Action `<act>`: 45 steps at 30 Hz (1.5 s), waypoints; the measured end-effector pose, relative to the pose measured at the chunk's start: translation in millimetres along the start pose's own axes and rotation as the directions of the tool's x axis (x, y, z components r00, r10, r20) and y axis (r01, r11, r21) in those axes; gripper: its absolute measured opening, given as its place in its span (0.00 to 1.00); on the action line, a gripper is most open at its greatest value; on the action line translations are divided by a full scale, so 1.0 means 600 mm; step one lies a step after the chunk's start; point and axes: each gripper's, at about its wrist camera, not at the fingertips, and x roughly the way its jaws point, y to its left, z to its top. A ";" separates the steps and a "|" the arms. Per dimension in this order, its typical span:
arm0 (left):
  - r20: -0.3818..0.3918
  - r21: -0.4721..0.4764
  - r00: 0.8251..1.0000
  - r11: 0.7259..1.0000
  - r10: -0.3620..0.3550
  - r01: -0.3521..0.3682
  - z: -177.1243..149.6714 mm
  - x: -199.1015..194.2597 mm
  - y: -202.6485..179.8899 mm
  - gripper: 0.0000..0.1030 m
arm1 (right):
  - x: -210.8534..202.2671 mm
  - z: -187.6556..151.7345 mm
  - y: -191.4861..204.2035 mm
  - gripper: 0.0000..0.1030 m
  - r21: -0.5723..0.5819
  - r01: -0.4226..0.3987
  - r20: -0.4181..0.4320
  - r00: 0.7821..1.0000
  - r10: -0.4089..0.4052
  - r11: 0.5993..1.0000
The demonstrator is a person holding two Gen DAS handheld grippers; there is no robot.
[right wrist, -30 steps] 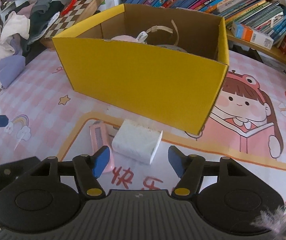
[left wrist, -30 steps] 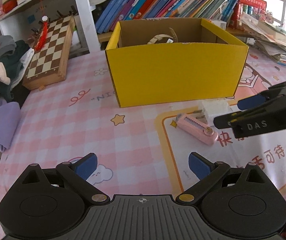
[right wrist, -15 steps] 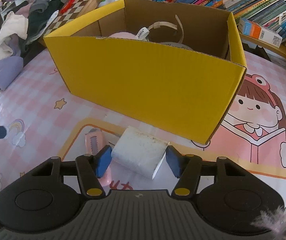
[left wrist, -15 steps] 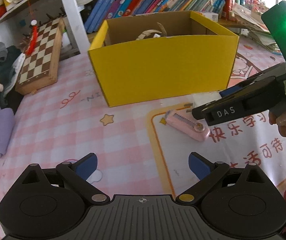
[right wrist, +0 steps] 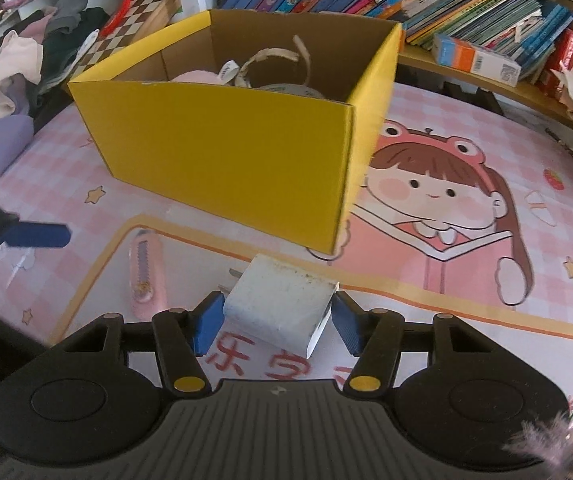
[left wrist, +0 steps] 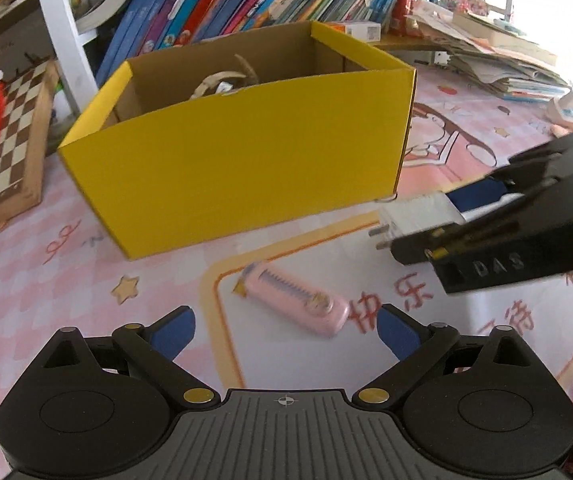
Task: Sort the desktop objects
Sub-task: 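Close the right tool on the white charger while the left tool closes on the pink stapler, then lift the pink stapler with the left tool while the right tool carries the charger toward the box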
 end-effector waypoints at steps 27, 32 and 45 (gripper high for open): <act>-0.044 -0.073 0.999 0.997 0.013 -0.016 0.001 0.041 0.027 0.39 | -0.002 -0.002 -0.006 0.55 -0.055 -0.025 -0.012 1.000 0.024 0.998; -0.041 -0.076 0.999 0.997 -0.008 0.005 0.004 0.042 0.026 0.31 | -0.005 -0.004 -0.008 0.54 -0.047 -0.010 -0.011 1.000 0.009 0.999; -0.014 -0.088 0.996 0.993 -0.083 0.081 -0.003 0.011 0.040 0.22 | -0.021 -0.013 0.016 0.51 -0.045 -0.012 -0.012 1.000 0.011 0.999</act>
